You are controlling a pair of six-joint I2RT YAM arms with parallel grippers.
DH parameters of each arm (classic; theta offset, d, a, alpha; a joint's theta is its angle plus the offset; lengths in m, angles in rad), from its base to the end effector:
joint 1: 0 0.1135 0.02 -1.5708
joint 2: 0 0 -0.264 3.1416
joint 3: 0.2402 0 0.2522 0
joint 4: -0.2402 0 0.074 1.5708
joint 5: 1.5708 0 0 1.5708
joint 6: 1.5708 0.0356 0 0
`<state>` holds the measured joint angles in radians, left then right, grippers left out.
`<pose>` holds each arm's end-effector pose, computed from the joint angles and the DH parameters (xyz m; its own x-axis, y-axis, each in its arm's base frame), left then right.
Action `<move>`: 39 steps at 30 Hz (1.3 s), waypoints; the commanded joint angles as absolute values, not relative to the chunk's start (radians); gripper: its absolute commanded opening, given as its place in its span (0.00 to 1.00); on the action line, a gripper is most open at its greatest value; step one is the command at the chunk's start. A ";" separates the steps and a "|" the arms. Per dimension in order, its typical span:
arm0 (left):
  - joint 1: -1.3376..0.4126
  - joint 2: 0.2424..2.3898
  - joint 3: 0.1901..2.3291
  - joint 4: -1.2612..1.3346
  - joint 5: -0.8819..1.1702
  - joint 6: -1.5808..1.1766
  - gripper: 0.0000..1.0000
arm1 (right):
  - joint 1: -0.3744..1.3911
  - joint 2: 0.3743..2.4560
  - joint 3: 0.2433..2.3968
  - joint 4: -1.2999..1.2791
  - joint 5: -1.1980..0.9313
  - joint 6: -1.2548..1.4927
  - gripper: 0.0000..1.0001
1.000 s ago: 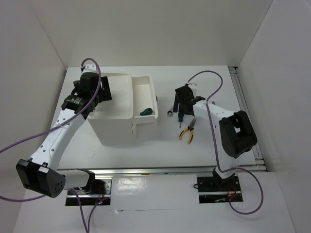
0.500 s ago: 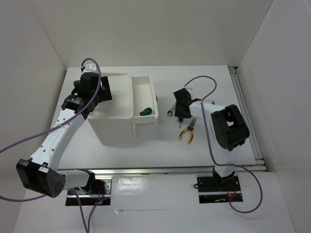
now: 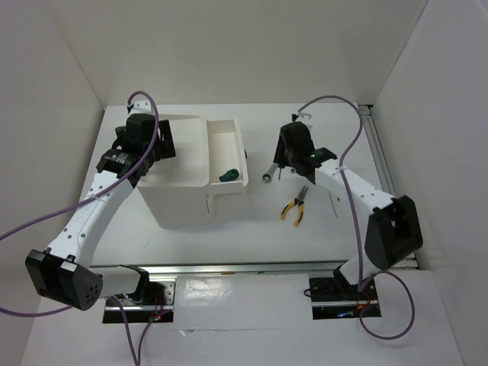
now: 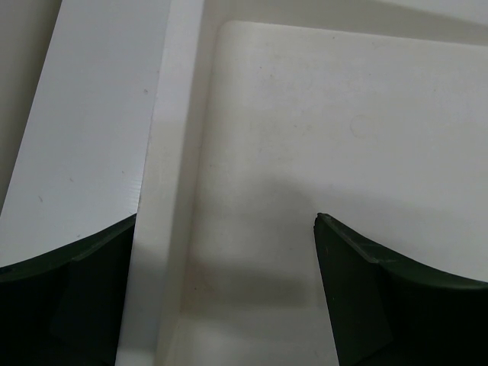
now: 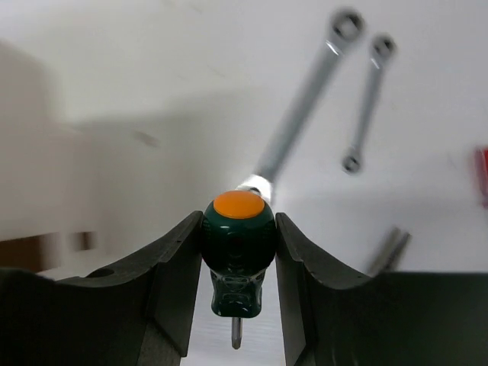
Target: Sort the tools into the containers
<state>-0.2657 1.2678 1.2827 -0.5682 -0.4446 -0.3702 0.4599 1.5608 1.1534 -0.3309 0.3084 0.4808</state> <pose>0.2699 -0.0576 0.3733 -0.4307 -0.2213 -0.8749 -0.2916 0.9516 -0.0971 0.3147 0.1438 0.2629 -0.6373 0.1761 -0.7502 0.0823 0.9835 0.1609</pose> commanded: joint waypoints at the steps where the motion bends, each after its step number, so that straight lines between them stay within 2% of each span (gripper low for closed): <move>1: -0.293 1.331 1.255 -0.620 -0.302 -0.385 0.98 | 0.555 1.416 1.284 -0.273 0.339 0.460 0.06; 6: -0.293 1.341 1.255 -0.620 -0.302 -0.385 0.98 | 0.640 1.382 1.384 -0.173 0.145 0.440 0.07; 9: -0.293 1.350 1.255 -0.620 -0.302 -0.385 0.98 | 0.701 1.425 1.442 -0.164 0.118 0.449 0.07; 14: -0.293 1.350 1.255 -0.620 -0.302 -0.385 0.98 | 0.768 1.528 1.514 -0.185 0.135 0.428 0.19; 16: -0.293 1.350 1.255 -0.620 -0.302 -0.385 0.98 | 0.778 1.575 1.526 -0.186 0.147 0.428 0.59; 17: -0.293 1.350 1.255 -0.620 -0.302 -0.385 0.98 | 0.778 1.586 1.526 -0.186 0.138 0.419 0.66; 20: -0.293 1.350 1.255 -0.620 -0.302 -0.385 0.98 | 0.788 1.618 1.574 -0.181 0.149 0.410 0.70; 21: -0.293 1.350 1.255 -0.620 -0.302 -0.385 0.98 | 0.788 1.630 1.589 -0.204 0.159 0.397 0.78; 22: -0.293 1.350 1.255 -0.620 -0.302 -0.385 0.98 | 0.788 1.631 1.601 -0.215 0.188 0.388 0.91; 25: -0.293 1.350 1.255 -0.620 -0.302 -0.385 0.98 | 0.788 1.579 1.601 -0.236 0.332 0.339 0.91; 26: -0.293 1.359 1.255 -0.620 -0.302 -0.385 0.98 | 0.770 1.569 1.601 -0.250 0.429 0.321 0.86; 28: -0.293 1.359 1.255 -0.620 -0.302 -0.385 0.98 | 0.744 1.569 1.592 -0.306 0.513 0.321 0.61; 29: -0.293 1.359 1.255 -0.620 -0.302 -0.385 0.98 | 0.724 1.560 1.580 -0.320 0.575 0.311 0.45; 30: -0.293 1.359 1.255 -0.620 -0.302 -0.385 0.98 | 0.712 1.560 1.569 -0.333 0.589 0.311 0.20; 32: -0.293 1.359 1.255 -0.620 -0.302 -0.385 0.98 | 0.690 1.560 1.536 -0.333 0.578 0.302 0.03; 33: -0.293 1.359 1.255 -0.620 -0.302 -0.385 0.98 | 0.666 1.560 1.498 -0.333 0.560 0.302 0.00; 39: -0.293 1.359 1.255 -0.620 -0.302 -0.376 0.98 | 0.657 1.571 1.391 -0.286 0.396 0.281 0.00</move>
<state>-0.2657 1.2835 1.2858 -0.5674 -0.4454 -0.3698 0.6418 1.5768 1.4269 -0.2928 0.4721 0.3058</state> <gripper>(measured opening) 0.978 0.008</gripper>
